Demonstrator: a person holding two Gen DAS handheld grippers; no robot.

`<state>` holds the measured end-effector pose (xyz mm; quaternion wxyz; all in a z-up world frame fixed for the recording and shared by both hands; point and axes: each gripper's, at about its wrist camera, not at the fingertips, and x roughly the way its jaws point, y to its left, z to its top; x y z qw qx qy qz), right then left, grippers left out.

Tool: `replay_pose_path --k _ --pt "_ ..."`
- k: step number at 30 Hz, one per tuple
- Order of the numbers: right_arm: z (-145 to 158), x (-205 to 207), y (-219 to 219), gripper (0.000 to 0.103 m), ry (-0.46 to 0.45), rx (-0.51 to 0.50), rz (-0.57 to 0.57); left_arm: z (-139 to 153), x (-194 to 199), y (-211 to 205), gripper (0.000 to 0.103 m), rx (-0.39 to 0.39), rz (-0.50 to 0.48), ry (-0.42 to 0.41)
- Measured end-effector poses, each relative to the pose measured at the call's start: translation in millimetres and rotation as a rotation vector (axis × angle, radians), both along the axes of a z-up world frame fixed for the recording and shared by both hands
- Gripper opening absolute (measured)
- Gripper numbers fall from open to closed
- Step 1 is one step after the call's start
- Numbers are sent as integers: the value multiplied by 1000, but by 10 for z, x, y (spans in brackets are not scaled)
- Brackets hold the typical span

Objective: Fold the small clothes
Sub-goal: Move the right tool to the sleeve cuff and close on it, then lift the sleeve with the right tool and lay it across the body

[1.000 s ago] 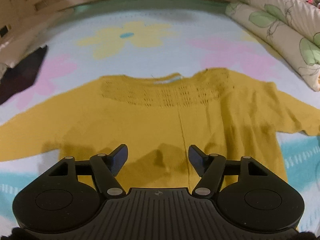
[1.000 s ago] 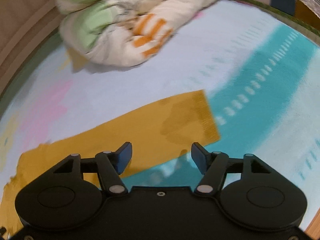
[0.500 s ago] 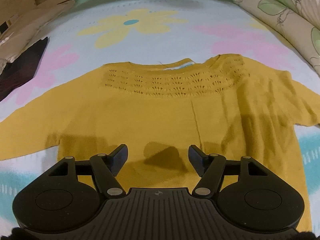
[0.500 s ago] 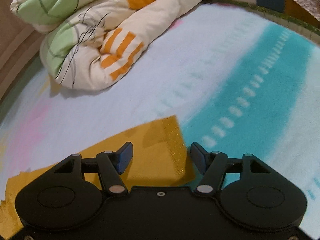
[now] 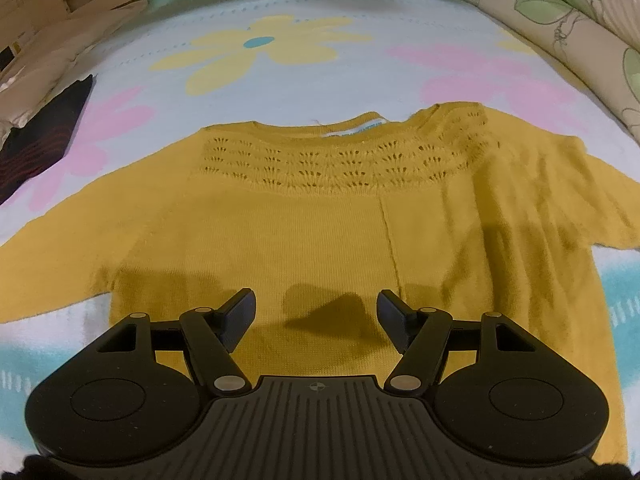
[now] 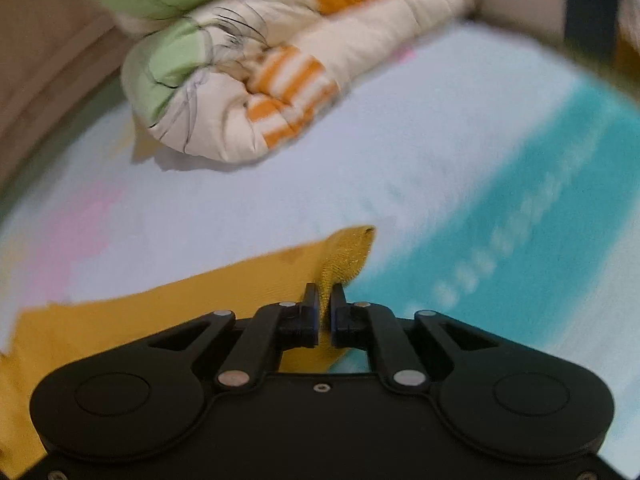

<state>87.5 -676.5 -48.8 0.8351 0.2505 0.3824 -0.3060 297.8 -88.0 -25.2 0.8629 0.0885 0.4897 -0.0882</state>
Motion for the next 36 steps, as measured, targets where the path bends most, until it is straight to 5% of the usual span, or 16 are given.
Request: replay_pose_path --k 7,15,26,36 --pt "56 5 -207 11 95 -72 -65 -170 55 4 66 44 9 29" --pt "614 154 125 11 -104 5 2 -157 120 179 64 -23 58 63" --pt "1615 1100 1710 12 -323 134 364 325 132 705 64 -50 137 -53" --pt "1344 2061 3421 12 -293 252 593 453 221 1312 64 -73 244 -73"
